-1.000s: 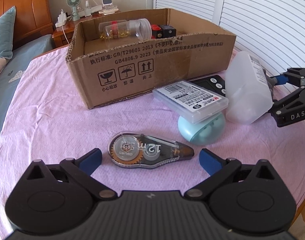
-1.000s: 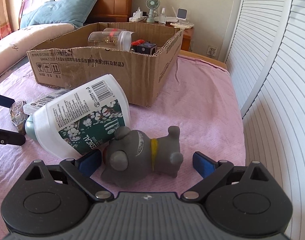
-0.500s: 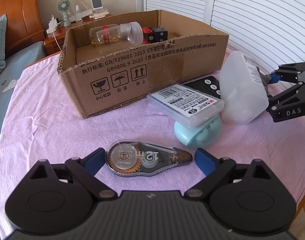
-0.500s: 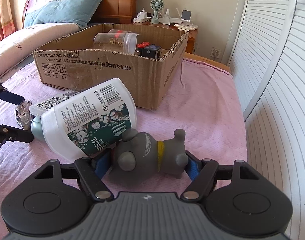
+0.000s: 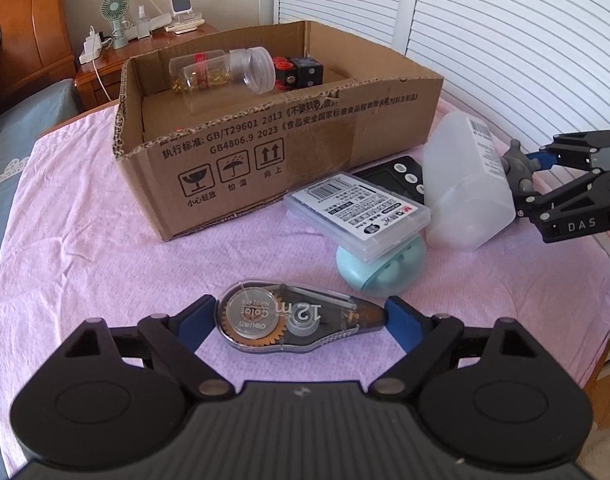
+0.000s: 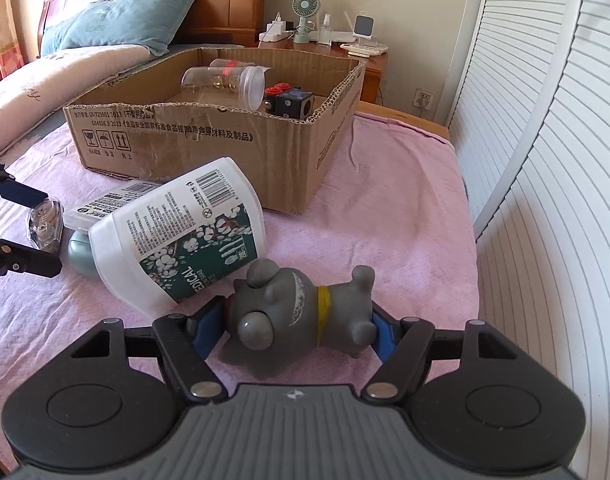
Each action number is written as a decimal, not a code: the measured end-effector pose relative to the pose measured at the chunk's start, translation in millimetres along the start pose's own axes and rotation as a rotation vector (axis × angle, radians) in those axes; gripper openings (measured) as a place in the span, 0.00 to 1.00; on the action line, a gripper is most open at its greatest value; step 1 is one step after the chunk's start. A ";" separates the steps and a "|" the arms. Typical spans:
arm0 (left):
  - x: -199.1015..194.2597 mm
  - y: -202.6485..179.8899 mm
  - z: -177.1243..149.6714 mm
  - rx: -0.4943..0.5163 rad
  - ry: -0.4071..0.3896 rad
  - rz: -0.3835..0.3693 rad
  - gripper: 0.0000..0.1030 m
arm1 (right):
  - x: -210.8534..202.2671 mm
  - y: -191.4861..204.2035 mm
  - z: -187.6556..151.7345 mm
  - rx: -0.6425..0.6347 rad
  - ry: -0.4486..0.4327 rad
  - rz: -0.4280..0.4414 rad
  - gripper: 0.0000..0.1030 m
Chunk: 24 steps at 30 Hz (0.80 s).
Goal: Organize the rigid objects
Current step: 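Close the left gripper on the tape dispenser while the right gripper grasps the grey elephant, then carry the tape dispenser and elephant into the box and open both grippers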
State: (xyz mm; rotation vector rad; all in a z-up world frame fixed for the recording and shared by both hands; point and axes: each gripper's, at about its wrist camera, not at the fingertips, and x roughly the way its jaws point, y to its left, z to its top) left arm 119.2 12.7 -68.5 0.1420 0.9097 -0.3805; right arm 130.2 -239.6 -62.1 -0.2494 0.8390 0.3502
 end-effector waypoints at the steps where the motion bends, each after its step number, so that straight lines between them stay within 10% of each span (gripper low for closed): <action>1: -2.0 -0.5 0.9 0.006 0.004 0.000 0.87 | -2.0 -0.6 0.5 0.001 0.002 0.001 0.74; 24: -69.7 13.6 31.7 0.090 -0.038 -0.007 0.87 | -67.7 17.8 107.9 -0.131 -0.169 0.035 0.74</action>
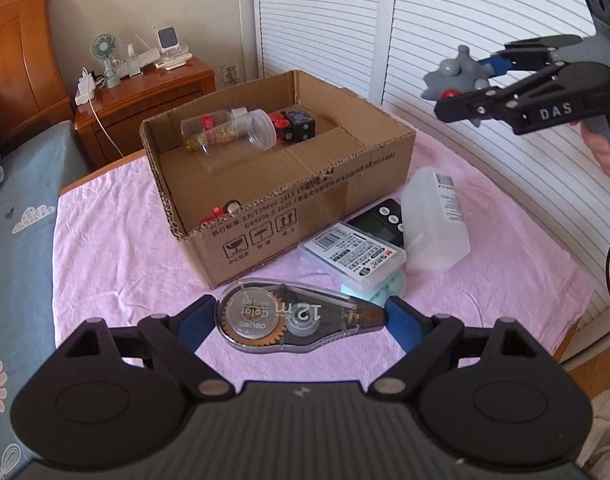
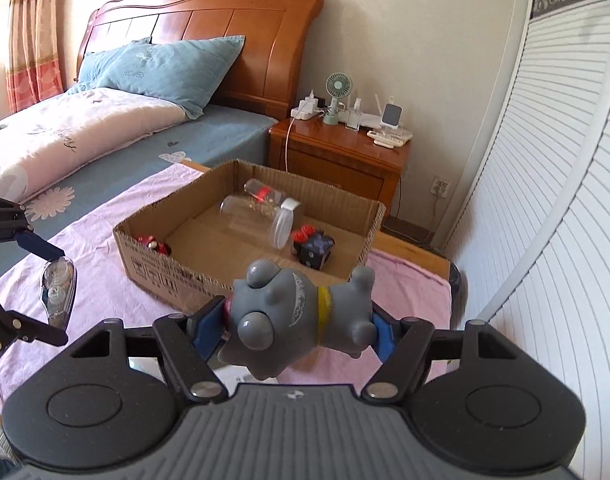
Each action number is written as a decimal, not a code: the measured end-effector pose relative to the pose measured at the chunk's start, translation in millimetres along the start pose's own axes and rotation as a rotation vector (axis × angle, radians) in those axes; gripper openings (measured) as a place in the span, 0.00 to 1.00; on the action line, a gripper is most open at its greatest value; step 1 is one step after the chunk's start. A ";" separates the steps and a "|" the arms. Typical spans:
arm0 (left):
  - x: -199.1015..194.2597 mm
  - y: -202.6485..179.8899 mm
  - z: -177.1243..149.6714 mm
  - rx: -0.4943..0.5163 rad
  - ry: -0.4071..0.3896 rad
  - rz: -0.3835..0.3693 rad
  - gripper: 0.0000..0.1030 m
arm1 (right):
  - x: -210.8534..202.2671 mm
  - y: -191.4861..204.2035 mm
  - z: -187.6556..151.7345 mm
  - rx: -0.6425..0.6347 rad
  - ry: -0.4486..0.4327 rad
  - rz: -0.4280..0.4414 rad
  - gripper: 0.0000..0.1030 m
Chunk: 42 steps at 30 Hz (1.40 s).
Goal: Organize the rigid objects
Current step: 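Carry the tape dispenser and elephant into the box and open both grippers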
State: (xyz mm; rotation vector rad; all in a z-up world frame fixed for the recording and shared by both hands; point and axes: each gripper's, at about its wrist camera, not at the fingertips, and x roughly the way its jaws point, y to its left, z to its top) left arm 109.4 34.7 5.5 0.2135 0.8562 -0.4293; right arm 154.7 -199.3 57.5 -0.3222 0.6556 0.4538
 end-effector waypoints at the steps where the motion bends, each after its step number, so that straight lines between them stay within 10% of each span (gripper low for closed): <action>1: -1.9 1.4 1.9 0.006 -0.007 0.003 0.87 | 4.2 1.3 6.9 0.000 -0.002 0.002 0.74; 14: -11.7 23.1 20.9 0.027 -0.083 0.043 0.87 | 90.0 11.4 59.1 0.064 0.111 -0.025 0.75; 17: -11.0 26.2 24.0 0.023 -0.090 0.047 0.87 | 100.3 7.5 55.2 0.100 0.142 -0.029 0.91; 42: 50.4 38.7 98.0 -0.004 0.010 0.091 0.87 | 14.7 33.2 -31.1 0.337 0.178 -0.153 1.00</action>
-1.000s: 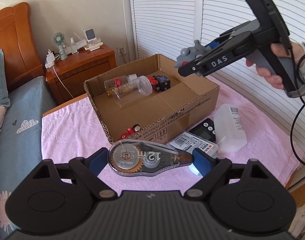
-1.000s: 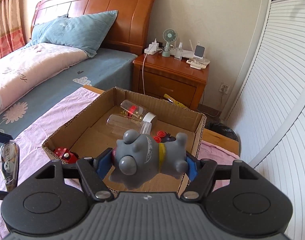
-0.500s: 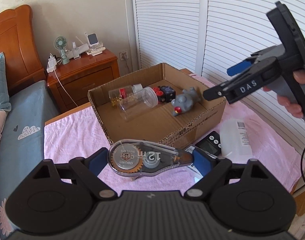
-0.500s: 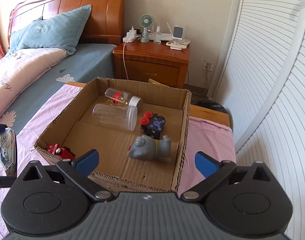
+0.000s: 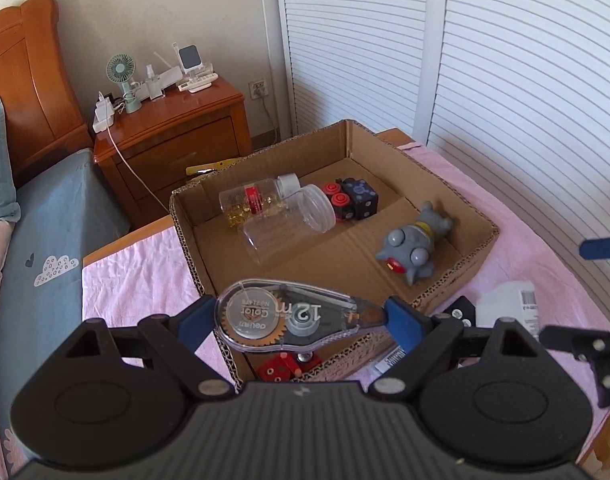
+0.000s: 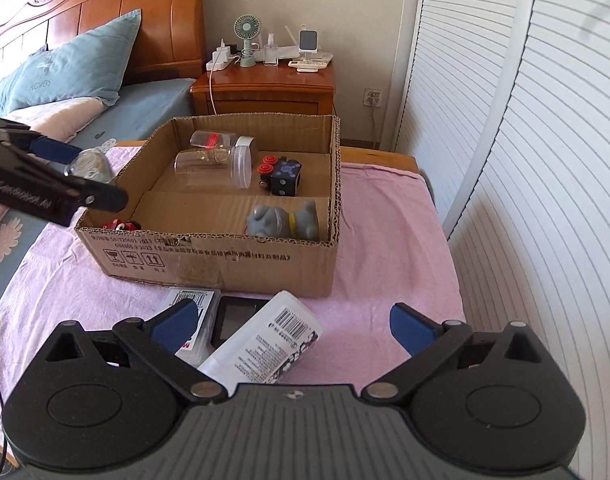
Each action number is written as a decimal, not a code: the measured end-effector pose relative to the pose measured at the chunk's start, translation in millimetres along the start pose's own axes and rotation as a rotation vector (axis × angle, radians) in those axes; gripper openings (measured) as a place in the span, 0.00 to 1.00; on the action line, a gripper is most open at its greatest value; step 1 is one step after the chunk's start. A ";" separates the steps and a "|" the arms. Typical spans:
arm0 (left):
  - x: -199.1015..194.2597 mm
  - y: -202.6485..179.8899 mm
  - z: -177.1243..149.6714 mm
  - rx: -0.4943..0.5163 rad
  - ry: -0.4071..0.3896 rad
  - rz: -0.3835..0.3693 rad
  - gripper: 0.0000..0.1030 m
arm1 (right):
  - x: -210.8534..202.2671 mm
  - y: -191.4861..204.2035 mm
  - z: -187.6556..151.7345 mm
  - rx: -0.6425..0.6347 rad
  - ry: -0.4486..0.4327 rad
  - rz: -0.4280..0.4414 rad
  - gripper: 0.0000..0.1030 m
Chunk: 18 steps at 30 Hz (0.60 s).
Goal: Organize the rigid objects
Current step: 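Carry the tape dispenser and elephant into the box and open both grippers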
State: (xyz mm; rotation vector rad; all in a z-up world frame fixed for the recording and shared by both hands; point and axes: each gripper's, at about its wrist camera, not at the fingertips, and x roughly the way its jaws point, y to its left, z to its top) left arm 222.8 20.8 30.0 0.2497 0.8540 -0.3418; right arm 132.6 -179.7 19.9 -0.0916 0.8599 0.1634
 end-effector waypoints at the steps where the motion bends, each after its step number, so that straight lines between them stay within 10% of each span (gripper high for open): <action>1: 6.3 0.5 2.8 -0.002 0.010 0.007 0.87 | -1.4 -1.6 -2.5 0.007 -0.002 0.009 1.00; 18: 1.3 13.6 6.9 -0.111 0.005 0.106 0.97 | -3.1 -29.8 -19.2 0.095 0.000 0.001 1.00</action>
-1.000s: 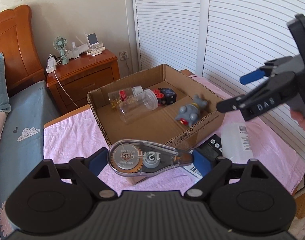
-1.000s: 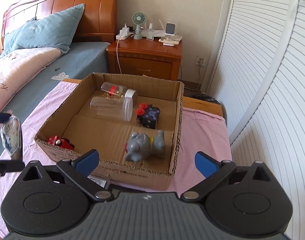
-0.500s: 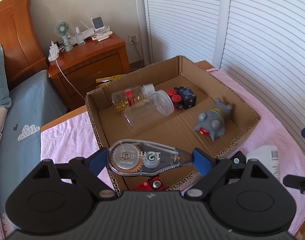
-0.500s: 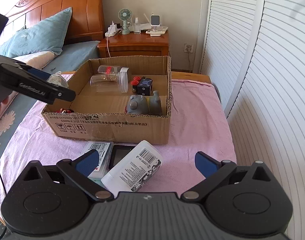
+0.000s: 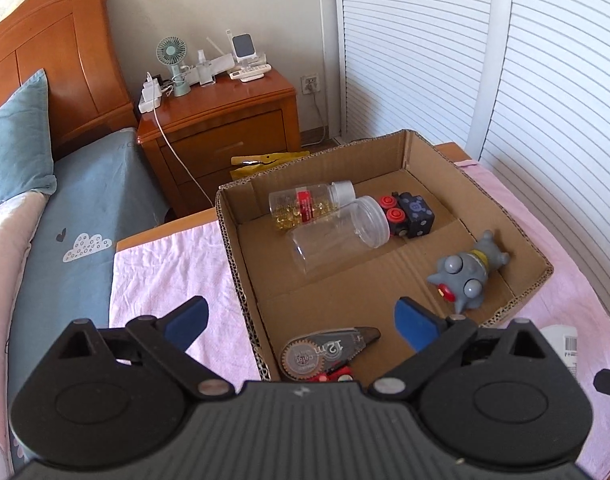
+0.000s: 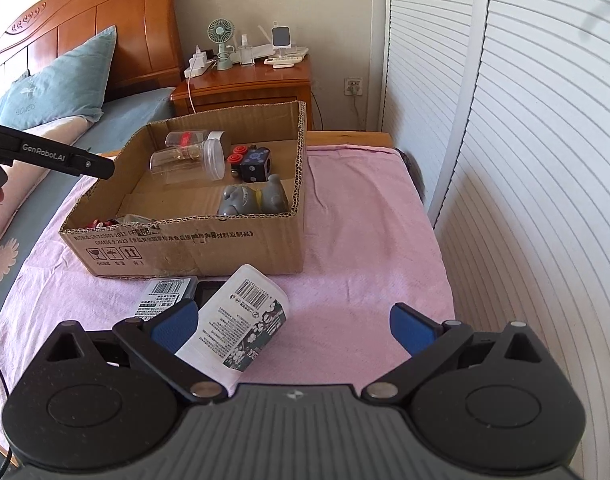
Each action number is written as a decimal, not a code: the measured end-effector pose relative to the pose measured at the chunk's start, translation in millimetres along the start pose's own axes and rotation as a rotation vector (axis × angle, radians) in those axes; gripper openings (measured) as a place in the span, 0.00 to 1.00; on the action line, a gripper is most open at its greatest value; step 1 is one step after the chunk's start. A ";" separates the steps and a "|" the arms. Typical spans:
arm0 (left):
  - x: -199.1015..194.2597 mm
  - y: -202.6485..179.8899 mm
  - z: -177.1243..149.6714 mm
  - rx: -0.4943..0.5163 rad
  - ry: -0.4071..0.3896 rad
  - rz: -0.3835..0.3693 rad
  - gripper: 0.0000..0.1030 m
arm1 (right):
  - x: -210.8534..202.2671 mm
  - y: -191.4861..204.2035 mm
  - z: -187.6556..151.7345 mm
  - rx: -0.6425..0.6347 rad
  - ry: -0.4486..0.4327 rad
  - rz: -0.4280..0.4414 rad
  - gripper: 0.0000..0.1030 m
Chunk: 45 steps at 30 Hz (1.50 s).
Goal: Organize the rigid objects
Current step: 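Carry the tape dispenser and elephant into the box and open both grippers, then move the left gripper to the teal round case while the right gripper approaches the white bottle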
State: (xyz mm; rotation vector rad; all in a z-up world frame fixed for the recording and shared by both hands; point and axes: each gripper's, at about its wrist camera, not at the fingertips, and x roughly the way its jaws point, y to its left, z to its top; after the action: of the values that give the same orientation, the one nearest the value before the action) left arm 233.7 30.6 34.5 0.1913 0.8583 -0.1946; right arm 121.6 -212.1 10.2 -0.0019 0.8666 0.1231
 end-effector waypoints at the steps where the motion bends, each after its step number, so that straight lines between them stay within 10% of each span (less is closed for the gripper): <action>1: -5.6 -0.2 -2.3 -0.003 0.000 -0.001 0.97 | -0.7 0.3 -0.6 0.000 -0.003 0.003 1.00; 15: -60.1 -28.5 -69.3 -0.089 -0.037 0.011 0.99 | -1.2 0.1 -25.1 0.003 -0.007 0.039 1.00; 25: -33.0 -51.9 -103.8 -0.242 -0.050 0.049 0.99 | 2.4 -10.1 -32.2 0.058 -0.013 0.053 1.00; 45: -6.2 -70.5 -132.6 -0.204 0.072 -0.008 0.99 | 60.6 5.6 10.4 0.055 0.028 0.067 1.00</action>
State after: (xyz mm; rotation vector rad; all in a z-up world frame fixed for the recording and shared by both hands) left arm 115.7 -4.4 -51.7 0.0038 0.9447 -0.1067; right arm 167.8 -199.5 -28.8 0.0772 0.8981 0.1625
